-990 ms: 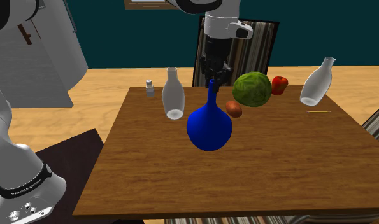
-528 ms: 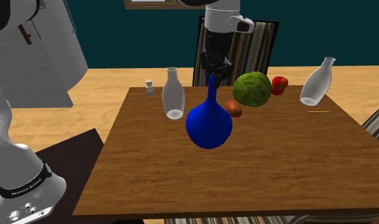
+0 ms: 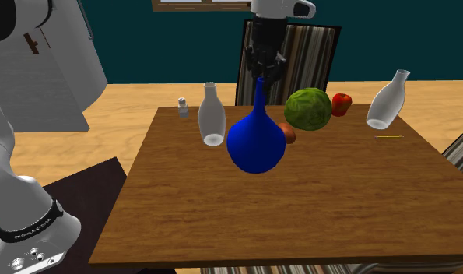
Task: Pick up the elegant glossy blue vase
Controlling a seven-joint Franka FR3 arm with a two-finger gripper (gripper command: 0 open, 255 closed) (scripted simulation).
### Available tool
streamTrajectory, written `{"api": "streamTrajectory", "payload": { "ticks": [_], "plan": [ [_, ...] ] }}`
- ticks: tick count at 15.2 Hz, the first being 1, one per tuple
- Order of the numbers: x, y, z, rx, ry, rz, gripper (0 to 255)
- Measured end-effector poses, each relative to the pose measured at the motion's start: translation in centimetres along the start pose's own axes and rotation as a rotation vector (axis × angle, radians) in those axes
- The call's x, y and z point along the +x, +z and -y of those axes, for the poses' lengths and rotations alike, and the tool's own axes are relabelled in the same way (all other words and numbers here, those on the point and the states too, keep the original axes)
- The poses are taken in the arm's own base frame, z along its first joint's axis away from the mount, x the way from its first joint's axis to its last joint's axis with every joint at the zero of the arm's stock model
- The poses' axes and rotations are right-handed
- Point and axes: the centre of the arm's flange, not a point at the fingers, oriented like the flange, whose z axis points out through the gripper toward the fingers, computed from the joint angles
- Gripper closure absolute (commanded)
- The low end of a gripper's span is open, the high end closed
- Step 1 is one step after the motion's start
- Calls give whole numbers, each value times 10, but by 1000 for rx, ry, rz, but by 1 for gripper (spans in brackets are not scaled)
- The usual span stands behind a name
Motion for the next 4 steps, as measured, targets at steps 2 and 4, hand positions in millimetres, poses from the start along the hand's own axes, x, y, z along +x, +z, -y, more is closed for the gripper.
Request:
{"api": "streamTrajectory", "payload": {
  "ticks": [2, 4],
  "plan": [
    [0, -11, 0, 0, 0, 0, 255],
    [-1, -19, 0, 0, 0, 0, 255]
  ]
}}
